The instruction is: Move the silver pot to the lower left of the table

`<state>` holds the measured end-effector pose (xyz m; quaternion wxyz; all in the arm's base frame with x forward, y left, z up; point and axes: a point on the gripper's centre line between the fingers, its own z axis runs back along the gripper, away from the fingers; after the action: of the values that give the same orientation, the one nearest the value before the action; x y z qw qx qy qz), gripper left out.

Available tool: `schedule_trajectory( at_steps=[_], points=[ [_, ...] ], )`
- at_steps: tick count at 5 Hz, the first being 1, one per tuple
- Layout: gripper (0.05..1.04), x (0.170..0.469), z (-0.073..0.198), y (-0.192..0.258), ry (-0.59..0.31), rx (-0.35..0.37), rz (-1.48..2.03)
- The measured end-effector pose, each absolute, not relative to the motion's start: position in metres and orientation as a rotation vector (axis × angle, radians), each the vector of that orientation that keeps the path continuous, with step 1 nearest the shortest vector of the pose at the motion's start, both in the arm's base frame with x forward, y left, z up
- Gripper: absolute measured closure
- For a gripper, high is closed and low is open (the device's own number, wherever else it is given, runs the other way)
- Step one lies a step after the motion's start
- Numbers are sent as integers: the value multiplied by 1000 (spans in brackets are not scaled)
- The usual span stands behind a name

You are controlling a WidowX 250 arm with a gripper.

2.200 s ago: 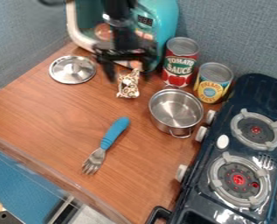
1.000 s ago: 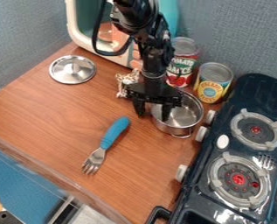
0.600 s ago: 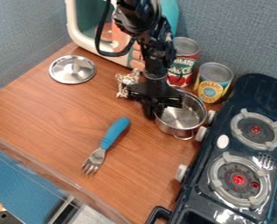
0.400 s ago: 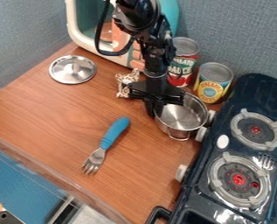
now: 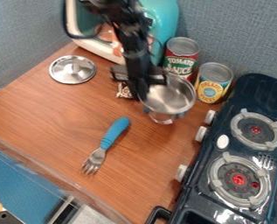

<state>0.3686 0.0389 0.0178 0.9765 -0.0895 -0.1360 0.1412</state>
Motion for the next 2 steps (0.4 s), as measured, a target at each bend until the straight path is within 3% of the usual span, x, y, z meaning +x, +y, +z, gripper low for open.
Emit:
schedule_trajectory(
  at_steps=[1, 2],
  points=[
    [1016, 351, 46, 65, -332, -157, 311],
    [1016, 325, 54, 90, -314, -115, 378]
  ],
)
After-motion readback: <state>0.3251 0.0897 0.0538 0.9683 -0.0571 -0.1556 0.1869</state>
